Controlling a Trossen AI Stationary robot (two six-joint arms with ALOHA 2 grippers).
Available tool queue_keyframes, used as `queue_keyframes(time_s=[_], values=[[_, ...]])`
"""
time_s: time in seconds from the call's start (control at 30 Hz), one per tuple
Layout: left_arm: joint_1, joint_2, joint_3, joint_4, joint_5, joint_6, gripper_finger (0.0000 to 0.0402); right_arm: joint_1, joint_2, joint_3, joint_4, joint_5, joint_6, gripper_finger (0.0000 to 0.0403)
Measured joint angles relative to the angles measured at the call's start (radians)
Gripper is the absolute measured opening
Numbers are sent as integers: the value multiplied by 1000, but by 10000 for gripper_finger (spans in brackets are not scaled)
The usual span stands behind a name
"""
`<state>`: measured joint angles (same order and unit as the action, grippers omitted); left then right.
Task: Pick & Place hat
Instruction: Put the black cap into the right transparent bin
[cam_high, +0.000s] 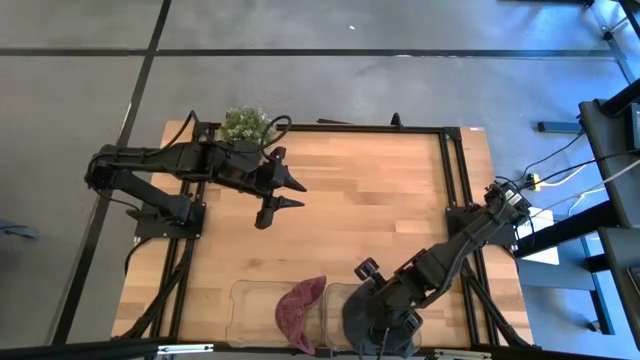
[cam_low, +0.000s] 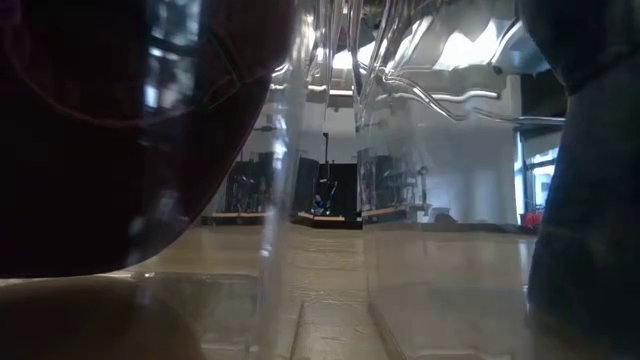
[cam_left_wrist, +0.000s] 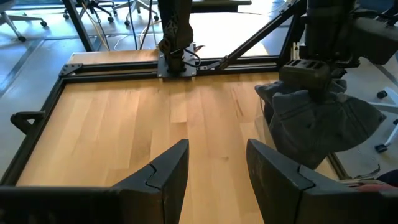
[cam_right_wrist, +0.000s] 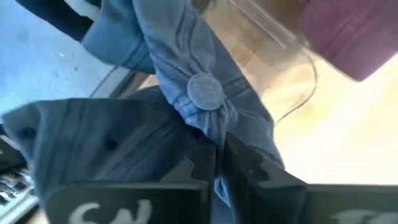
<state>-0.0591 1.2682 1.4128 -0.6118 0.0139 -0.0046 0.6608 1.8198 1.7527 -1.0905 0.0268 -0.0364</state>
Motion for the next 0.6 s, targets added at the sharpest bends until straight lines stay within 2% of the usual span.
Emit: queue_keyframes(time_s=[0.23,0.37,0.6], values=[[0,0,0,-3,-3,0,157,46,-5,0,-105,-10,-20,45],[0,0,0,-3,-53,0,157,55,-8,0,-115,1,42,61],[0,0,0,-31,-81,0,157,54,-24,0,-118,5,199,130]])
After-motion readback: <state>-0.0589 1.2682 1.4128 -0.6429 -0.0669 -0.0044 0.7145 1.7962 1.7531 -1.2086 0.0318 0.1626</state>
